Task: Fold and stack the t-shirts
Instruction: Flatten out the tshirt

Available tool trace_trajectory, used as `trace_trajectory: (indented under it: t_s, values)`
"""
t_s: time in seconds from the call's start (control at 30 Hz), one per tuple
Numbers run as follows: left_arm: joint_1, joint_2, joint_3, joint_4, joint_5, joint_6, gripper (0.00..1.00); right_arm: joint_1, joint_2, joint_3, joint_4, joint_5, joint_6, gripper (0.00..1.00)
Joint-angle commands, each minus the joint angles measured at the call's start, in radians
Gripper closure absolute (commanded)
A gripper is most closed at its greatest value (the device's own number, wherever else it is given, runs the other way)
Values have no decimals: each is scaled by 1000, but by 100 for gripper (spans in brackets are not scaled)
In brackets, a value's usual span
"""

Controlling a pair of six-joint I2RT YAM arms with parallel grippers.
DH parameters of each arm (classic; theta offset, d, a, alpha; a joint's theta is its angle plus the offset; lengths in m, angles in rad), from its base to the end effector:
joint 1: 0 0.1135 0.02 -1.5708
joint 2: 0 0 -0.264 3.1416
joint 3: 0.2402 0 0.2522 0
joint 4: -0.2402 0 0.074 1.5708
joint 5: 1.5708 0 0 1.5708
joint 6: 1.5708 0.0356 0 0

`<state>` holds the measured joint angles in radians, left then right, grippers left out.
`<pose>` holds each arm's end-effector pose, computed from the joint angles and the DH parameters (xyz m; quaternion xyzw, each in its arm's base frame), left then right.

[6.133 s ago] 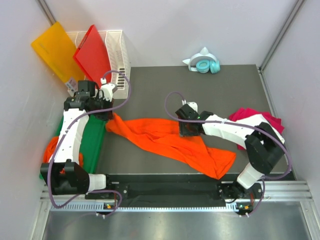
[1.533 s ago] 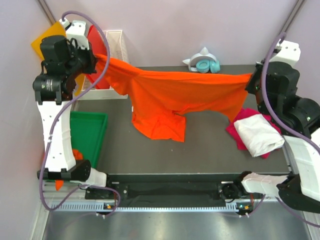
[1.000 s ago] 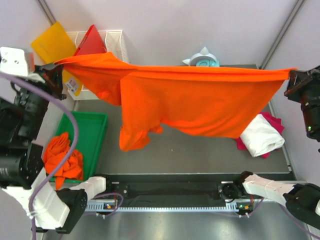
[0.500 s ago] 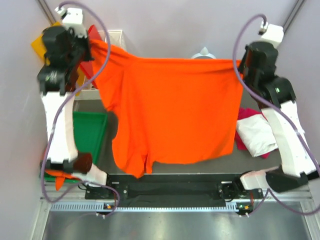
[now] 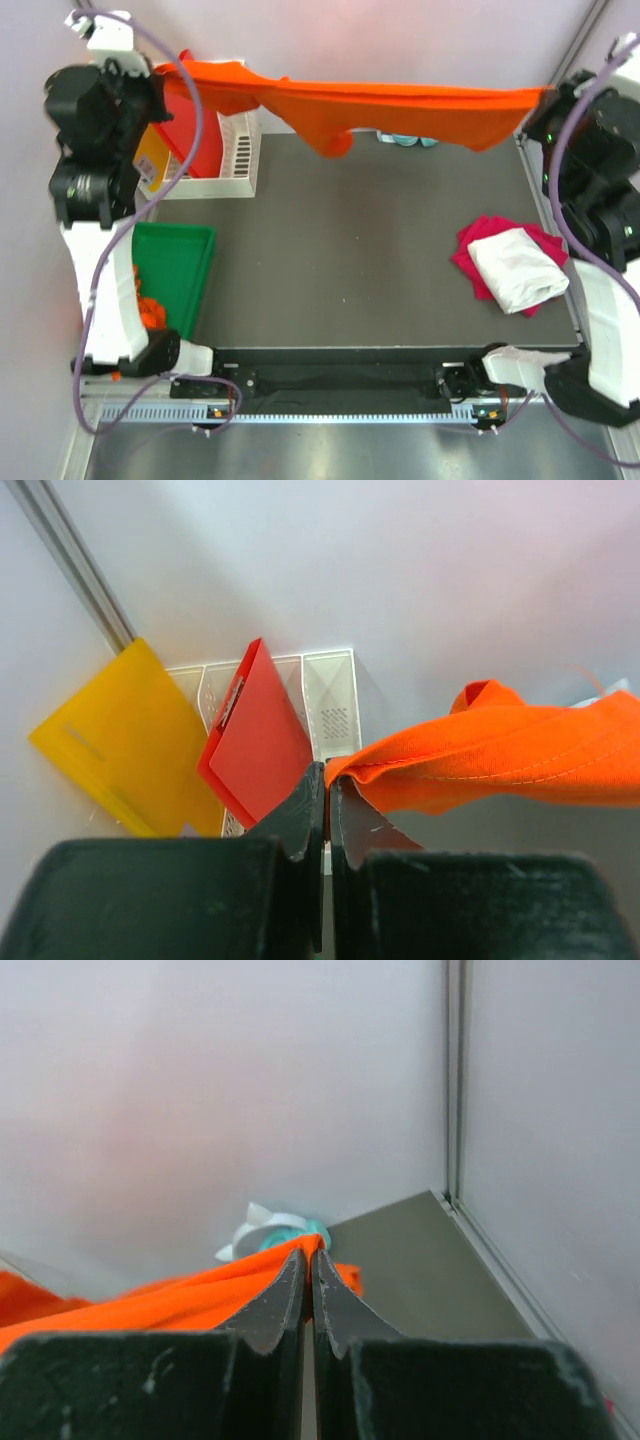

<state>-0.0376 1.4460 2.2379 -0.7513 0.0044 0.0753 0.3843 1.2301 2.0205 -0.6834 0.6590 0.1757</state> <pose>0.2259 -0.0087 0.5964 0.0407 0.6914 0.0121 0.7212 0.1593 0.0409 0.5895 0.1736 0.6540 -0.0133 0.7362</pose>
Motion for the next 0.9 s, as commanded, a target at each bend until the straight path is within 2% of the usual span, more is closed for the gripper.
trace_trajectory:
  t_s: [0.0,0.1,0.23,0.43,0.53,0.63,0.67,0.87]
  values:
    - [10,-197,-129,89,-12,-29,100,5,-148,-169,35,45,-36,100]
    - [10,-300,-159,41,21,-20,100,19,-256,-252,28,60,-68,100]
    - [10,-413,-156,14,37,27,100,62,-352,-229,16,102,-117,100]
    - [10,-450,0,-68,5,61,100,80,-354,-94,-11,113,-113,100]
    - [10,-463,-18,-71,-35,70,100,82,-336,-92,-16,111,-96,100]
    - [10,-508,-174,-25,-38,77,100,80,-330,-178,-21,120,-58,100]
    - [10,-527,-295,-5,-34,80,100,80,-336,-218,-9,122,-44,100]
    - [10,-622,-743,133,-18,83,100,80,-399,-647,103,100,99,100]
